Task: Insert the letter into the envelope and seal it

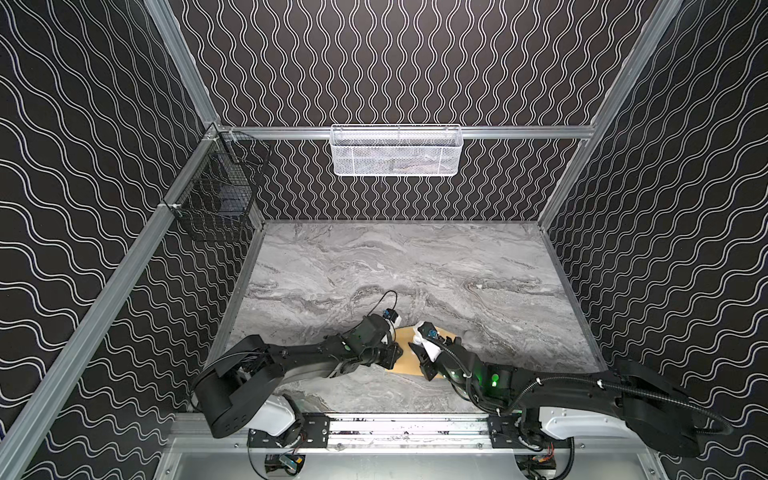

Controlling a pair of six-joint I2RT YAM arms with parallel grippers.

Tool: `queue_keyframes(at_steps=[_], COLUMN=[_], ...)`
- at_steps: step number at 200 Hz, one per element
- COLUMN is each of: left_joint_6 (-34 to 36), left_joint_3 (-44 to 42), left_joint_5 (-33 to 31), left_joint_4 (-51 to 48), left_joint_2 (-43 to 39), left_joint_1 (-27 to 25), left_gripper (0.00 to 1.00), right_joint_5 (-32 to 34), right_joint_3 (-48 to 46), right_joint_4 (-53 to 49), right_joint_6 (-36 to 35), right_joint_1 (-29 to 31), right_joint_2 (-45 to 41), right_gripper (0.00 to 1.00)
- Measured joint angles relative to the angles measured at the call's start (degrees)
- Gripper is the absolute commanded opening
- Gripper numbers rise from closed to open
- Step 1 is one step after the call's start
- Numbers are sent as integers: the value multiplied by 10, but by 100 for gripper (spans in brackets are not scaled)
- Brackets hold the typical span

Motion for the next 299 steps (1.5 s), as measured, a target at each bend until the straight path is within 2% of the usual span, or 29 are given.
queue_keyframes(at_steps=[34,76,140,176,221,256,277,299], left_joint_6=[5,-28,-81,-96,-110,-113,-123,-124], left_joint_3=[-22,-76,-110,-115,-123,-128,-135,-138], left_joint_5=[7,30,33,41,55,60,59,60], left_joint_4=[10,106,80,115,140,141,139,136], left_joint_2=[2,1,-47,-22,-16,-23,-34,-39], left_joint_1=[-5,-14,-16,-12,-4,1,5,8], left_gripper=[22,20,17,16,16,17,16,16], right_joint_5=[40,75,97,120,166,198,209,193], right_joint_3=[-15,-5,-29,-66,-86,-76,-79,-62], right_joint_4=[-17,14,113,113,7,-73,-85,-69], right_joint_6=[34,43,82,125,205,256,242,214], right_joint_1=[16,32,35,33,27,17,14,15], right_joint_2=[15,68,152,111,31,4,-22,-16], right_gripper=[0,0,0,0,0,0,0,0])
